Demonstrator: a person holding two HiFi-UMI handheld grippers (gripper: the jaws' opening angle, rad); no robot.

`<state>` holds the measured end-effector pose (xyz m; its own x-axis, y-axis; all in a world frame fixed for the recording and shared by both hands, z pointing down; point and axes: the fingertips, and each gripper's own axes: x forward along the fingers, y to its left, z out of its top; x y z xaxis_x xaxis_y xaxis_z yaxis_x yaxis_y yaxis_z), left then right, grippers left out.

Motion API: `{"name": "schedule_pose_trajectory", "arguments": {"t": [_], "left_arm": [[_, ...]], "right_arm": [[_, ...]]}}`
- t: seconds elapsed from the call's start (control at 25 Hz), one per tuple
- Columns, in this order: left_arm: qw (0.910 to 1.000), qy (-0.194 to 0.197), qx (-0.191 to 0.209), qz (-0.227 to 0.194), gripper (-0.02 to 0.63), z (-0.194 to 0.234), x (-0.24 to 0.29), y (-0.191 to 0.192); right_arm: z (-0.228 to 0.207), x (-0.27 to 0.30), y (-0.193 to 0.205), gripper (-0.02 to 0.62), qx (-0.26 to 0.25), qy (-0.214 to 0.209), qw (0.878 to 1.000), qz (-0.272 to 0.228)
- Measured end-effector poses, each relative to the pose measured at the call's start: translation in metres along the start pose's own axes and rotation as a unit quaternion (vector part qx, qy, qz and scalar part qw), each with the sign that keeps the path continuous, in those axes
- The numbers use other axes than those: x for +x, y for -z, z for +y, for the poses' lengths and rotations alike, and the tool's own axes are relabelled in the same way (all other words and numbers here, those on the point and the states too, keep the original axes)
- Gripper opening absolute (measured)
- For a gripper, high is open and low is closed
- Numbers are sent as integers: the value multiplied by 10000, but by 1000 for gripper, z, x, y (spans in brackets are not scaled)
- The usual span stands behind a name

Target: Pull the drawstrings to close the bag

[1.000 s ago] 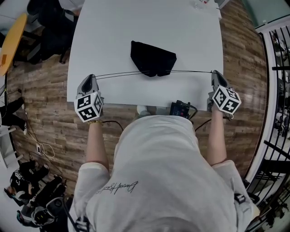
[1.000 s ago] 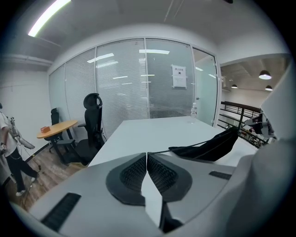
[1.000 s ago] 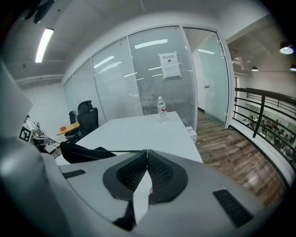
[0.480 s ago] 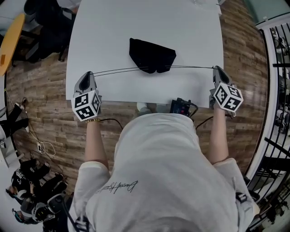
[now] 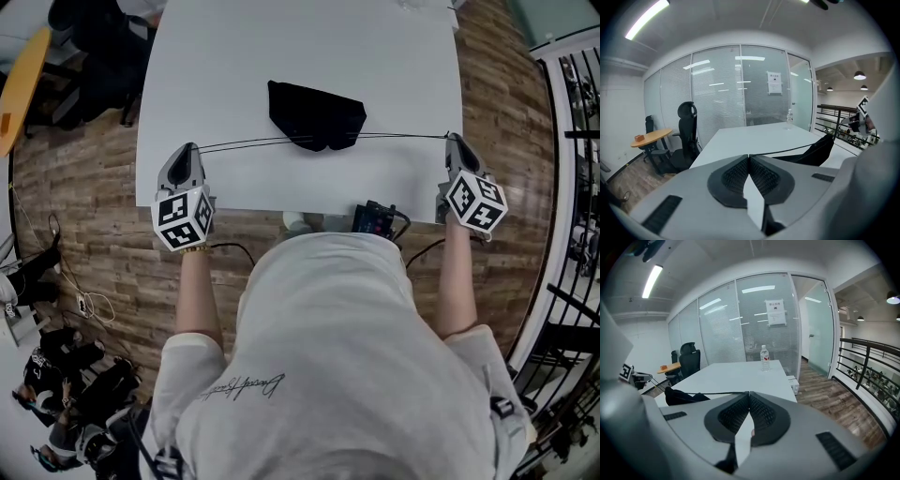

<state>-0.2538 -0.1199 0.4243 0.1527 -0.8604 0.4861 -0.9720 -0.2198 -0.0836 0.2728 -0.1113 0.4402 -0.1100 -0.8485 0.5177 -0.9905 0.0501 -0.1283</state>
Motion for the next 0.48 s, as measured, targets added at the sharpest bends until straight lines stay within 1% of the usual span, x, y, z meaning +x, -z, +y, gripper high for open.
{"name": "schedule_pose_trajectory", "arguments": {"t": [0.16,0.32,0.48], "left_arm": [[9991,234,224,-267,17,-20,-2,-11],[9979,491,-88,-402,17,-40,-2,-18],[9958,747,-209,-481,17,-57,-3,-22]], "right_arm": [[10,0,-3,26,-146,-306,9993,-138],[30,0,-10,26,-223,-710,9967,-315],[62,2,-17,26,-361,-1178,9911,-507]]}}
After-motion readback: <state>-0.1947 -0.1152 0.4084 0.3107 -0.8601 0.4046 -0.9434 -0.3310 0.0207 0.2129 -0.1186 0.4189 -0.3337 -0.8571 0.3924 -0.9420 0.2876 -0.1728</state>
